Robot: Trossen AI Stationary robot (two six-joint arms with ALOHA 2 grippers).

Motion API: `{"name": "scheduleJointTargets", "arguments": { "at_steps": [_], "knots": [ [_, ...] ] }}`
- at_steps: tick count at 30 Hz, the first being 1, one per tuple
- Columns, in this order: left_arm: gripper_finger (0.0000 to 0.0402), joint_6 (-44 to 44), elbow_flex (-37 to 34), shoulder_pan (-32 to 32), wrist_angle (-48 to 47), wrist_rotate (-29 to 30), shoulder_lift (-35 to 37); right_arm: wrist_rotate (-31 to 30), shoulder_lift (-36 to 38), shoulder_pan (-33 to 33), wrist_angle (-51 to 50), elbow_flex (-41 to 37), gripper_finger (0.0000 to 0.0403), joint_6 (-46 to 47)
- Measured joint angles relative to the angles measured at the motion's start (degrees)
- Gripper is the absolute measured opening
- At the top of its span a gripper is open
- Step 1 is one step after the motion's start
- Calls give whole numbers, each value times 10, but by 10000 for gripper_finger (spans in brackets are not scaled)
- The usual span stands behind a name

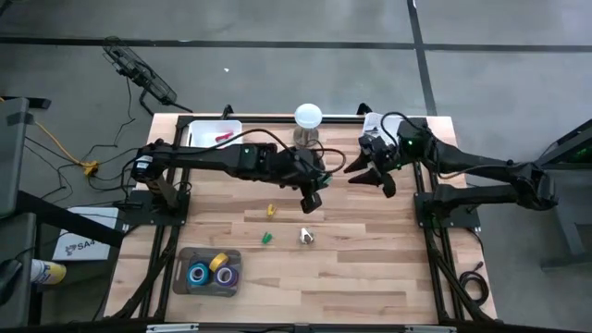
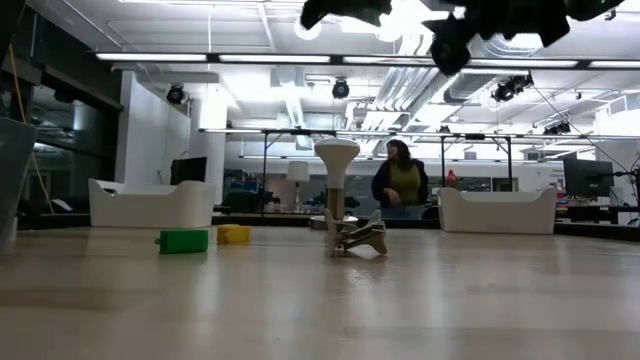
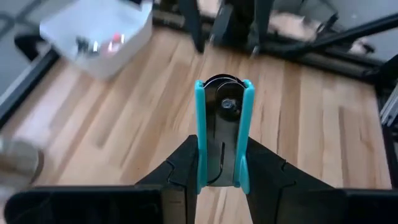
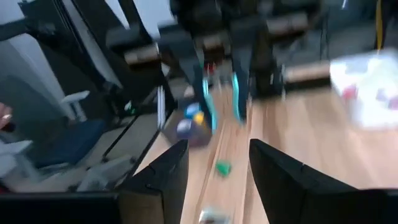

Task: Pick and place Stapler, Stapler remover, tape
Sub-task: Put the light blue staple remover into the right white bin

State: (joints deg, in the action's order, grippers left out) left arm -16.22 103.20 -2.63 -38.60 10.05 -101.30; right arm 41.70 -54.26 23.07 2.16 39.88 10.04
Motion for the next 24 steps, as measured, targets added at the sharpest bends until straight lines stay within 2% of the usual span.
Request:
{"name": "scheduleJointTargets", "arguments": {
  "at_steps": [6,15,24],
  "knots": [
    [86,32,0,0,62,2,0,-76,0,-55,104,0,161,0],
    [86,70,0,0,136,2,0,-207,-1,-120,132,0,161,-49],
    [86,70,0,0,137,1,0,-268,-2,-157,185,0,161,-58]
  ]
}}
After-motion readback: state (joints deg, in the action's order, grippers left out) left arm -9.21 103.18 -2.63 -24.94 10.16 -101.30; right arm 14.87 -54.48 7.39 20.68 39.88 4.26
